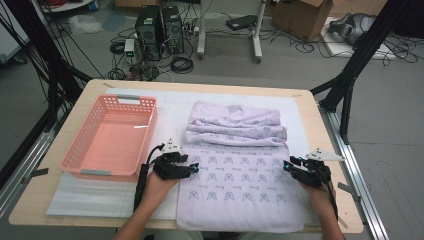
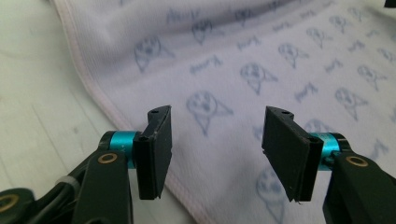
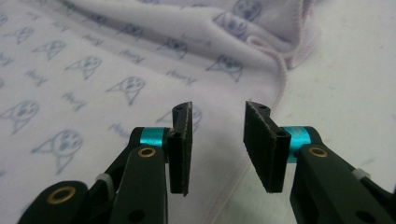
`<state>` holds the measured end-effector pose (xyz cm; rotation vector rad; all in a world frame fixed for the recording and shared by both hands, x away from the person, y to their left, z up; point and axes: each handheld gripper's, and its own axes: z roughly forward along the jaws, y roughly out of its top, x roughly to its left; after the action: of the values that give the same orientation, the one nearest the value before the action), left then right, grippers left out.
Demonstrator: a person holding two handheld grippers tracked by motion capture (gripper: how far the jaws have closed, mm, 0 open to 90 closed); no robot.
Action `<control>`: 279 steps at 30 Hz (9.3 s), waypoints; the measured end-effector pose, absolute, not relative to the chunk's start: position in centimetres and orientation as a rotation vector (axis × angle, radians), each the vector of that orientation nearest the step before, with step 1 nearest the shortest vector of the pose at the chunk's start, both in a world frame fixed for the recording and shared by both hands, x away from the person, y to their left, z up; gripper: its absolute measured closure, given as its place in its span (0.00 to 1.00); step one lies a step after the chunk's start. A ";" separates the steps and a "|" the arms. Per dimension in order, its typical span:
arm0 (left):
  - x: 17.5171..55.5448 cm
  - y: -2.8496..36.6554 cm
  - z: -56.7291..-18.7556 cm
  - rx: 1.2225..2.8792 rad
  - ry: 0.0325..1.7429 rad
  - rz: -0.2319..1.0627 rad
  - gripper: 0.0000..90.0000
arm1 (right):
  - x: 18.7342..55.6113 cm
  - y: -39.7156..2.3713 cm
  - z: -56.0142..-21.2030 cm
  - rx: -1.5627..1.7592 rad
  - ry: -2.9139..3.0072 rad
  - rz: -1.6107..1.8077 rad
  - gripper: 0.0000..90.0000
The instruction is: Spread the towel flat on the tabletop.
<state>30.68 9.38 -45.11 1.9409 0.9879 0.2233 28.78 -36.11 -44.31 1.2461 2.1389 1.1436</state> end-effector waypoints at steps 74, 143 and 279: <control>18.9 13.8 -45.2 1.783 0.976 0.246 0.51 | 11.7 -37.0 -45.5 1.387 2.022 1.230 0.71; 24.1 12.7 -45.1 1.837 1.071 0.288 0.80 | 21.0 -36.2 -44.0 1.348 2.031 1.131 0.89; 21.9 12.3 -45.0 1.925 1.035 0.269 0.95 | 16.0 -36.4 -44.7 1.335 2.185 1.118 0.98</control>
<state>21.94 12.27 -45.04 1.9252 1.0353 0.2685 16.00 -36.44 -44.67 1.3353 2.1845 1.1182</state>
